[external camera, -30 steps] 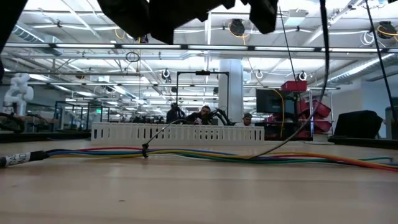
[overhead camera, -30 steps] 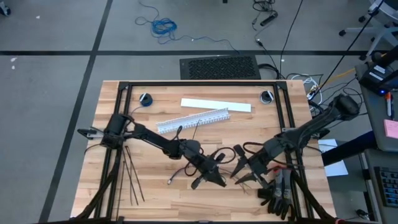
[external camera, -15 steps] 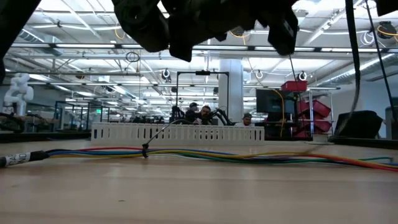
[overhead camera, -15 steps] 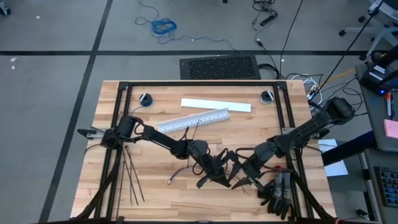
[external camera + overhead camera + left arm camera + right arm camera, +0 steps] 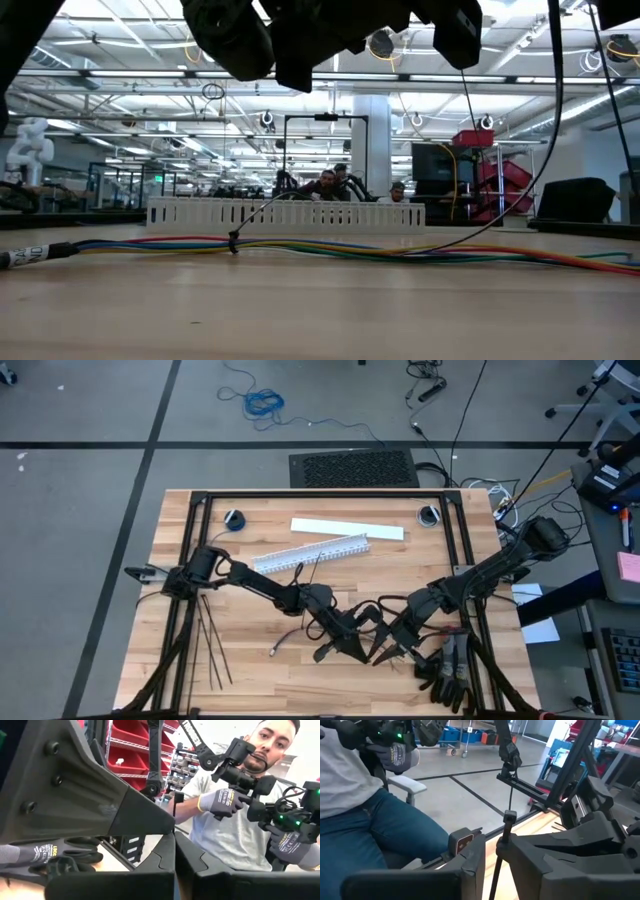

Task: Ziptie cables
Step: Wrap the colored loose cables with the black zip tie

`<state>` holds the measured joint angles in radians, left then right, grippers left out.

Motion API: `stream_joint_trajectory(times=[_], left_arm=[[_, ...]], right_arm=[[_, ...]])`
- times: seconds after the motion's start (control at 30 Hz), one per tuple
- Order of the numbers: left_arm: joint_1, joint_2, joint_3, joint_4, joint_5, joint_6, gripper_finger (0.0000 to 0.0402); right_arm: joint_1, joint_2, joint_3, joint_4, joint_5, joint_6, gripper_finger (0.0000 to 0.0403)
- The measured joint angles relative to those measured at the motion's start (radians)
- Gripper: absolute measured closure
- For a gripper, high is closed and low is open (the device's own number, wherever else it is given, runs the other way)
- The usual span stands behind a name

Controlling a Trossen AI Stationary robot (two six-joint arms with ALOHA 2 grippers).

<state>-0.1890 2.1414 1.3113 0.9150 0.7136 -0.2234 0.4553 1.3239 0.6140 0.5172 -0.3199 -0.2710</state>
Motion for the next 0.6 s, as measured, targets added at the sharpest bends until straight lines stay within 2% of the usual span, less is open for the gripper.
stream_joint_trajectory(times=[0.27,0.6], left_arm=[[0.005,-0.001,0.000,0.004,0.001,0.000,0.0402],[0.005,-0.001,-0.001,0.016,0.046,-0.008,0.0402]], right_arm=[[0.000,0.006,0.000,0.037,-0.002,-0.004,0.0339],[-0.005,0.072,0.000,0.128,-0.031,-0.011,0.0339]])
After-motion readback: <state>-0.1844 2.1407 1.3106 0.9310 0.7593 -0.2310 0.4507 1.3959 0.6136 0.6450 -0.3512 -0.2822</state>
